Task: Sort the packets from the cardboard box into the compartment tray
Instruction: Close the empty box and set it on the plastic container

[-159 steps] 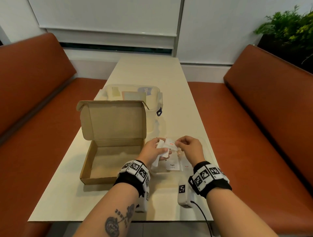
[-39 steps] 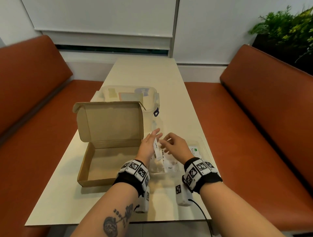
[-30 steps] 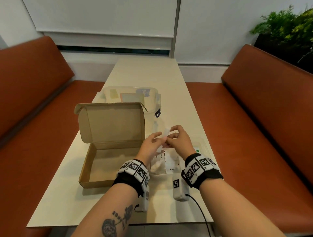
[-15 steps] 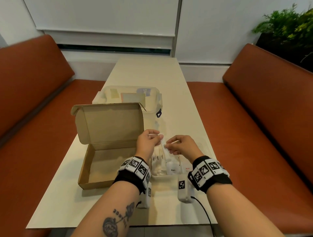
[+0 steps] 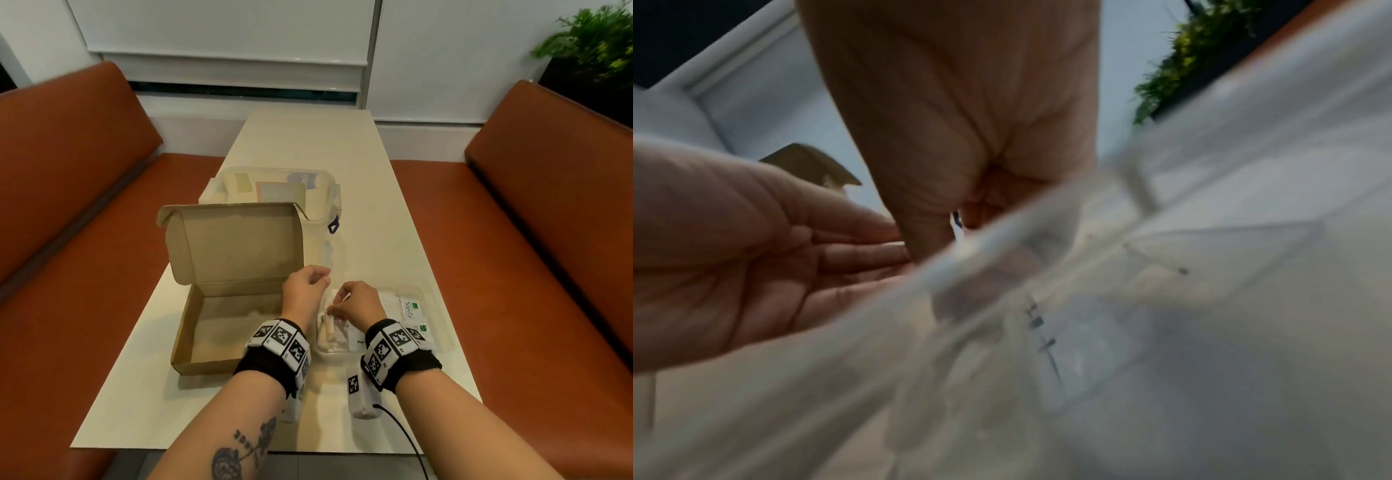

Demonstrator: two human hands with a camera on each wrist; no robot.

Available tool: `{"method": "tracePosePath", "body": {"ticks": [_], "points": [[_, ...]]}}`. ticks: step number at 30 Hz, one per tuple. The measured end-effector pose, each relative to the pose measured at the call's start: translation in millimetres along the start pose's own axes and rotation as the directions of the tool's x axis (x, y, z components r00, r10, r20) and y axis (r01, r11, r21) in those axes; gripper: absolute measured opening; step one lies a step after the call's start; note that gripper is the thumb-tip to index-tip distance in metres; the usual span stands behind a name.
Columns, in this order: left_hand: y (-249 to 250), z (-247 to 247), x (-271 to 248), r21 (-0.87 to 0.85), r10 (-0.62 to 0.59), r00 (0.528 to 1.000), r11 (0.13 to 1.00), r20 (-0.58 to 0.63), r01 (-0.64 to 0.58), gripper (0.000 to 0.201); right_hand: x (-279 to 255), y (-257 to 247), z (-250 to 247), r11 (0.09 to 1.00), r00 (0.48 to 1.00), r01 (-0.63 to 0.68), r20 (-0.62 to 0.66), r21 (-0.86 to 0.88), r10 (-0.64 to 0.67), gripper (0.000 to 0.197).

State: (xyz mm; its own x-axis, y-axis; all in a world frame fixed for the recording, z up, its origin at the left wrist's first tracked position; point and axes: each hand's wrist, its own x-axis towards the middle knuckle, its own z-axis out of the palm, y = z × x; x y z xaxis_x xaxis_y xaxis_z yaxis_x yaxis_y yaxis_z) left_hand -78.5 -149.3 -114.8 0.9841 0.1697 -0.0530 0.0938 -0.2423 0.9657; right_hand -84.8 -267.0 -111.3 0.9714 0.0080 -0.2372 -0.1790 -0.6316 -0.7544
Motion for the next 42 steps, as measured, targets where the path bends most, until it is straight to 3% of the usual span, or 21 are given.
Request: {"method": "tracePosePath", "body": {"ticks": [3, 7, 10, 12, 14, 16, 18, 19, 20, 21, 23, 24, 25, 26, 28, 33, 38, 40, 42], "points": [[-3.0, -4.1, -0.5, -0.014, -0.021, 1.0, 1.0, -0.009, 0.021, 0.014, -1.8, -3.8, 5.4, 0.99, 0.999, 0.028, -0.015, -0.136, -0.03, 0.029], [-2.7, -11.2, -4.5, -0.072, -0.013, 1.0, 0.997, -0.017, 0.012, 0.007, -1.8, -7.7, 5.6, 0.981, 0.998, 0.052, -0.013, -0.187, -0.055, 0.025], [10.3, -23.2, -13.6, -0.198, 0.048, 0.997, 0.978, -0.065, -0.06, 0.01, 0.3, -20.8, 2.4, 0.987, 0.981, 0.132, -0.128, -0.088, -0.143, 0.011], [24.5, -39.4, -17.6, -0.134, 0.158, 0.969, 0.973, -0.19, -0.185, 0.021, 4.1, -36.9, -0.1, 0.979, 0.959, 0.197, -0.216, 0.052, -0.182, 0.015], [39.1, -61.4, -17.4, 0.04, 0.322, 0.869, 0.942, -0.376, -0.332, 0.03, 8.1, -56.7, -0.8, 0.946, 0.958, 0.218, -0.237, 0.241, -0.161, 0.02], [52.5, -88.2, -13.8, 0.219, 0.453, 0.689, 0.888, -0.565, -0.405, 0.029, 10.3, -75.4, 1.3, 0.908, 0.97, 0.198, -0.208, 0.37, -0.127, 0.023], [60.3, -115.3, -7.3, 0.317, 0.471, 0.518, 0.877, -0.714, -0.36, 0.026, 10.9, -91.1, 6.0, 0.866, 0.983, 0.161, -0.154, 0.473, -0.099, 0.025], [61.1, -127.6, -3.5, 0.323, 0.434, 0.467, 0.897, -0.77, -0.301, 0.026, 11.1, -97.2, 9.2, 0.852, 0.987, 0.145, -0.133, 0.503, -0.089, 0.027], [59.9, -138.2, 0.3, 0.295, 0.371, 0.456, 0.927, -0.809, -0.23, 0.029, 11.4, -101.9, 12.5, 0.845, 0.989, 0.138, -0.123, 0.517, -0.086, 0.031], [56.9, -147.5, 3.3, 0.233, 0.281, 0.489, 0.96, -0.826, -0.158, 0.036, 10.8, -105.6, 15.9, 0.843, 0.989, 0.134, -0.12, 0.521, -0.084, 0.035], [47.6, -162.2, 8.7, -0.023, 0.007, 0.666, 0.999, -0.746, -0.037, 0.053, 9.1, -110.5, 21.5, 0.844, 0.989, 0.131, -0.122, 0.521, -0.078, 0.042], [44.5, -167.9, 9.5, -0.202, -0.143, 0.76, 0.979, -0.635, 0.016, 0.061, 8.1, -111.8, 23.6, 0.838, 0.989, 0.132, -0.122, 0.529, -0.078, 0.043], [42.2, -173.0, 9.8, -0.35, -0.257, 0.821, 0.934, -0.51, 0.075, 0.068, 7.0, -113.2, 24.6, 0.823, 0.99, 0.126, -0.118, 0.553, -0.073, 0.042], [40.7, -177.3, 9.6, -0.434, -0.318, 0.853, 0.893, -0.413, 0.123, 0.074, 5.7, -115.0, 25.2, 0.795, 0.993, 0.107, -0.102, 0.597, -0.056, 0.042], [41.8, -182.6, 6.9, -0.485, -0.344, 0.883, 0.86, -0.32, 0.16, 0.077, 3.1, -118.5, 24.7, 0.732, 0.998, 0.053, -0.056, 0.679, -0.021, 0.05], [43.0, -194.3, -0.7, -0.516, -0.322, 0.909, 0.844, -0.263, 0.15, 0.074, -1.4, -122.3, 24.9, 0.679, 0.999, 0.034, -0.011, 0.733, -0.038, 0.068], [36.2, -200.4, -5.6, -0.43, -0.312, 0.917, 0.884, -0.25, 0.184, 0.097, -4.1, -122.6, 36.4, 0.79, 0.984, 0.162, -0.154, 0.592, -0.086, 0.05], [33.6, -201.7, -8.7, -0.373, -0.294, 0.92, 0.909, -0.259, 0.185, 0.087, -6.4, -118.8, 42.9, 0.811, 0.963, 0.228, -0.249, 0.539, -0.105, 0.03], [24.9, -203.1, -9.4, -0.371, -0.311, 0.904, 0.909, -0.293, 0.192, 0.064, -13.3, -113.4, 50.9, 0.817, 0.943, 0.28, -0.304, 0.505, -0.135, 0.022]]}}
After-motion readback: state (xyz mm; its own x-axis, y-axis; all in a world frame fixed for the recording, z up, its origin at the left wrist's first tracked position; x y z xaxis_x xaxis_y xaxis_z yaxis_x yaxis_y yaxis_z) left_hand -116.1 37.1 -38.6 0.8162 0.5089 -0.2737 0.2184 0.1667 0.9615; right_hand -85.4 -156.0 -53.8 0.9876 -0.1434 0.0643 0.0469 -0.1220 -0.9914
